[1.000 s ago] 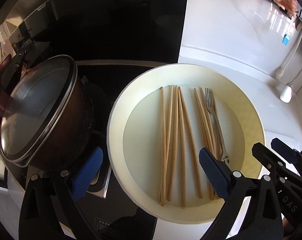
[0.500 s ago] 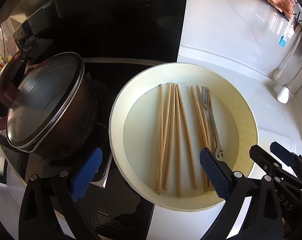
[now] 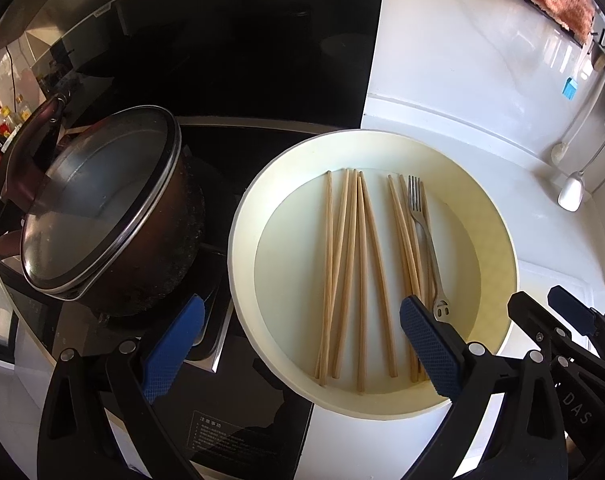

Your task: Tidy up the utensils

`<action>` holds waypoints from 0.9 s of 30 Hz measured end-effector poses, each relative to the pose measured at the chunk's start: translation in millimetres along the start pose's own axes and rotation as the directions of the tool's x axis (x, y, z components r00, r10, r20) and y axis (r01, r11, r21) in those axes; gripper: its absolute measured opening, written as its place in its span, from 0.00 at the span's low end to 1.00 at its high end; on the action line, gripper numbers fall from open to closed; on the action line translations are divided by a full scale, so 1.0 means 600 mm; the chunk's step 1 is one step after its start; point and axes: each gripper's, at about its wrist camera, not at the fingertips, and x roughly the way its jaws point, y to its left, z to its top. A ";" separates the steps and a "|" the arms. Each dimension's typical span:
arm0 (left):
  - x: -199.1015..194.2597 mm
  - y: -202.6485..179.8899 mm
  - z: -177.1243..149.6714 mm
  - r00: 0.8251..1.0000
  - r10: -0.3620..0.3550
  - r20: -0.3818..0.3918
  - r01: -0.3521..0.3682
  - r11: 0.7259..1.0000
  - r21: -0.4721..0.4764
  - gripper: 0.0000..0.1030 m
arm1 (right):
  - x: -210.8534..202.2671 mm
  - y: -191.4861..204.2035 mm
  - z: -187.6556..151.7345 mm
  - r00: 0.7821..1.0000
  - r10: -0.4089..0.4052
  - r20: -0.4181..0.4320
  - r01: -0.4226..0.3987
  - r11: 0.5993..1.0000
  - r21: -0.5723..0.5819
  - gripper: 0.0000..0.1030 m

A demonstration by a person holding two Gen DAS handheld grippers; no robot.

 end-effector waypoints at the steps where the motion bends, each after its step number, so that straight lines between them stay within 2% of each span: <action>1: 0.000 0.001 0.000 1.000 0.002 -0.001 -0.002 1.000 -0.002 0.94 | 0.000 -0.001 0.000 1.000 0.001 0.000 -0.001 1.000 0.002 0.60; 27: -0.004 0.002 0.003 1.000 0.011 -0.027 -0.011 1.000 0.018 0.94 | -0.017 0.012 -0.002 1.000 -0.005 0.023 0.006 1.000 -0.009 0.60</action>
